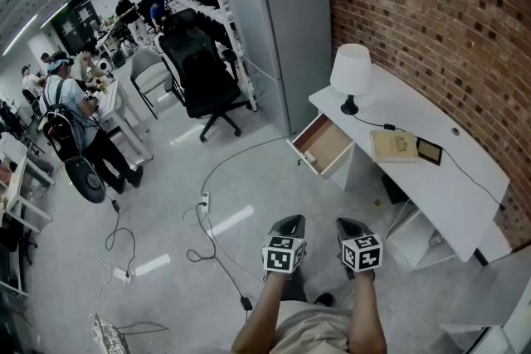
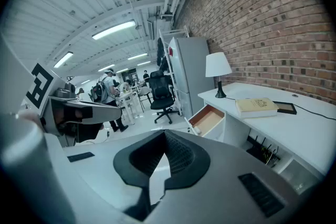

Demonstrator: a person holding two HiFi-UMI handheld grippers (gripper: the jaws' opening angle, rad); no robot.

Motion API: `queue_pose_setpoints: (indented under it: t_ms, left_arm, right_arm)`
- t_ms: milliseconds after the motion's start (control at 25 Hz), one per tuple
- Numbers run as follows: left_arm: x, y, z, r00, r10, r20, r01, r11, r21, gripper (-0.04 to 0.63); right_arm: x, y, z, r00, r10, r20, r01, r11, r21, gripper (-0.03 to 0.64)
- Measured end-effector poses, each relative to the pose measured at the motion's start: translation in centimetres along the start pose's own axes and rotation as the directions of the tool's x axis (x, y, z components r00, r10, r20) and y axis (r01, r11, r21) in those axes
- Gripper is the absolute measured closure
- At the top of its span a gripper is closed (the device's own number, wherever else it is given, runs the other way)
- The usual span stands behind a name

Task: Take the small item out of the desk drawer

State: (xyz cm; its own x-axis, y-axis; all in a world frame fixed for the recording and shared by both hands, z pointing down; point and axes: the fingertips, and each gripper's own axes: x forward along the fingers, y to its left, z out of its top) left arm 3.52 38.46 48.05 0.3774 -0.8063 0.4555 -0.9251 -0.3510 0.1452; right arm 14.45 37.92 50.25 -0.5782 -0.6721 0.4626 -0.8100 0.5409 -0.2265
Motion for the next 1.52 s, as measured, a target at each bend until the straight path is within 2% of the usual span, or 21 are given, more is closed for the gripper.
queue_pose_setpoints:
  t_ms: [360,480,640,760,1200,1520]
  left_arm:
    - [-0.3,-1.6,1.0,0.999,-0.027,0.034,0.025,0.997,0.071,0.578]
    - [-0.5,-1.6,1.5,0.998,-0.020,0.055,0.016,0.997,0.070,0.578]
    - [-0.6,-1.2,1.7,0.998,-0.019,0.058,0.013,0.996,0.089,0.578]
    - [-0.1,-0.5,2.2,0.998,-0.007,0.067,0.002,0.997,0.076,0.578]
    - [5.0,2.5,6.6,0.995,-0.003,0.102,-0.004,0.998,0.060,0.578]
    - [11.7,5.6,10.1,0.994,-0.032,0.102,0.029,0.999,0.035,0.578]
  right_arm:
    - [-0.8,-0.2,0.6,1.000,0.015,0.020,-0.015,1.000,-0.007,0.592]
    - [-0.8,-0.5,0.7,1.000,0.012,0.027,-0.012,1.000,0.001,0.592]
    - [-1.0,-0.7,1.6,0.996,0.040,0.077,-0.045,0.997,0.057,0.592]
    - [-0.9,-0.8,1.6,0.996,0.053,0.071,-0.055,0.998,0.037,0.592]
    - [3.0,-3.7,4.6,0.998,0.054,0.035,-0.054,0.999,-0.009,0.592]
    - [8.4,-7.6,7.2,0.998,0.056,-0.005,-0.056,0.998,-0.014,0.592]
